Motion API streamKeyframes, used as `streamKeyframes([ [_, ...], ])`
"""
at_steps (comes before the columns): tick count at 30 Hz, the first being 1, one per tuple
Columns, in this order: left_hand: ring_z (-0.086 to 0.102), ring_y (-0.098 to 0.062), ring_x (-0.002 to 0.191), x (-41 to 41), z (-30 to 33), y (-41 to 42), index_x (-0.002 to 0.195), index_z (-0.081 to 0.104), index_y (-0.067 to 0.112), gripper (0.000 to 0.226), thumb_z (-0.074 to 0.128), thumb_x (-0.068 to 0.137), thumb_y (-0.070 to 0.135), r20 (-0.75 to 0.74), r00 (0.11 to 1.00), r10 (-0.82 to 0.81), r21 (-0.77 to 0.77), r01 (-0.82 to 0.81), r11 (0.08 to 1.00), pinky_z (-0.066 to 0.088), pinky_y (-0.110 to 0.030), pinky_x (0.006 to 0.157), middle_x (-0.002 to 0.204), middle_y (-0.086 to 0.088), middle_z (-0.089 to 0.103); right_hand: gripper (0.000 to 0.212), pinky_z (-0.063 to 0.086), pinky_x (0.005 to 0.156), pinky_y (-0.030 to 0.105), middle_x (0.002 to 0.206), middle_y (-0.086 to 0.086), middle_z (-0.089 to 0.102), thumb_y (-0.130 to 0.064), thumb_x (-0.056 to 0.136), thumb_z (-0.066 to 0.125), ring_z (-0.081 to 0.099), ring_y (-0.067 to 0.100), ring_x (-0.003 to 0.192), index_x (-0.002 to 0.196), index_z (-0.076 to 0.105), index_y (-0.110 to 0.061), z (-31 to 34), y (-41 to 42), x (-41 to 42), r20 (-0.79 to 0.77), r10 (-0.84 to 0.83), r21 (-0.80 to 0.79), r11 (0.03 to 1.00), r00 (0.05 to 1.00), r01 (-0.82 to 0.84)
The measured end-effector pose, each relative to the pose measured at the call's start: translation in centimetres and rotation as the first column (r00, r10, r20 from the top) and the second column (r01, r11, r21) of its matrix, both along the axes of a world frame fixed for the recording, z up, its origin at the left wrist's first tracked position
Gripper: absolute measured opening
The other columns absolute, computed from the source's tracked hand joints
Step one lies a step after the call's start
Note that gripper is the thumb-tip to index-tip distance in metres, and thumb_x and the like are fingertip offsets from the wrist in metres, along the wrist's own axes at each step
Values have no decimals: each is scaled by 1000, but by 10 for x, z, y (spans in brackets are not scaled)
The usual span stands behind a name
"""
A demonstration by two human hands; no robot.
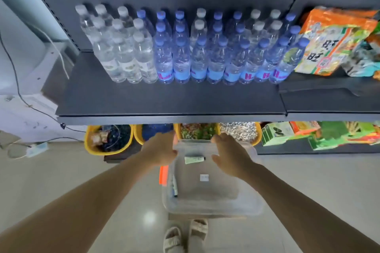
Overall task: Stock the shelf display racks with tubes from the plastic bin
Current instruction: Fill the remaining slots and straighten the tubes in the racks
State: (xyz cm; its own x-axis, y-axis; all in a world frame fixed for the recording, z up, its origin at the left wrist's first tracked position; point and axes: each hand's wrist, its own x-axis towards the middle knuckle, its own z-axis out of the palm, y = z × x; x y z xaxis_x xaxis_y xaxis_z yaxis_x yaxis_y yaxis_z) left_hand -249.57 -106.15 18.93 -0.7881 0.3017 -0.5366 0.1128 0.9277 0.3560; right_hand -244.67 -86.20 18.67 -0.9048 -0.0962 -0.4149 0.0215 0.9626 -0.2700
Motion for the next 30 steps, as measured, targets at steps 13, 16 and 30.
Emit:
streamKeyframes([
  [13,62,-33,102,62,-232,38,136,31,4,57,55,85,13,314,904,289,-107,-269,957,50,-33,74,113,-17,61,48,43,96,38,127,13,48,-23,91,53,45,29,120,133,37,-7,-230,20,7,283,23,-29,999,959,-16],
  [16,61,-37,101,71,-285,45,130,32,2,51,53,83,8,367,811,456,-167,-425,890,49,-37,73,113,-19,58,49,42,96,38,129,13,48,-21,89,55,44,29,120,132,38,-7,-289,19,-6,262,29,-76,997,965,-9],
  [30,46,-30,118,70,-425,71,132,31,9,56,57,84,2,73,850,522,-343,-470,813,45,-41,88,128,-11,39,46,51,65,32,89,13,65,6,50,59,64,32,80,93,67,-7,-459,5,-30,-210,246,145,965,946,-219],
])
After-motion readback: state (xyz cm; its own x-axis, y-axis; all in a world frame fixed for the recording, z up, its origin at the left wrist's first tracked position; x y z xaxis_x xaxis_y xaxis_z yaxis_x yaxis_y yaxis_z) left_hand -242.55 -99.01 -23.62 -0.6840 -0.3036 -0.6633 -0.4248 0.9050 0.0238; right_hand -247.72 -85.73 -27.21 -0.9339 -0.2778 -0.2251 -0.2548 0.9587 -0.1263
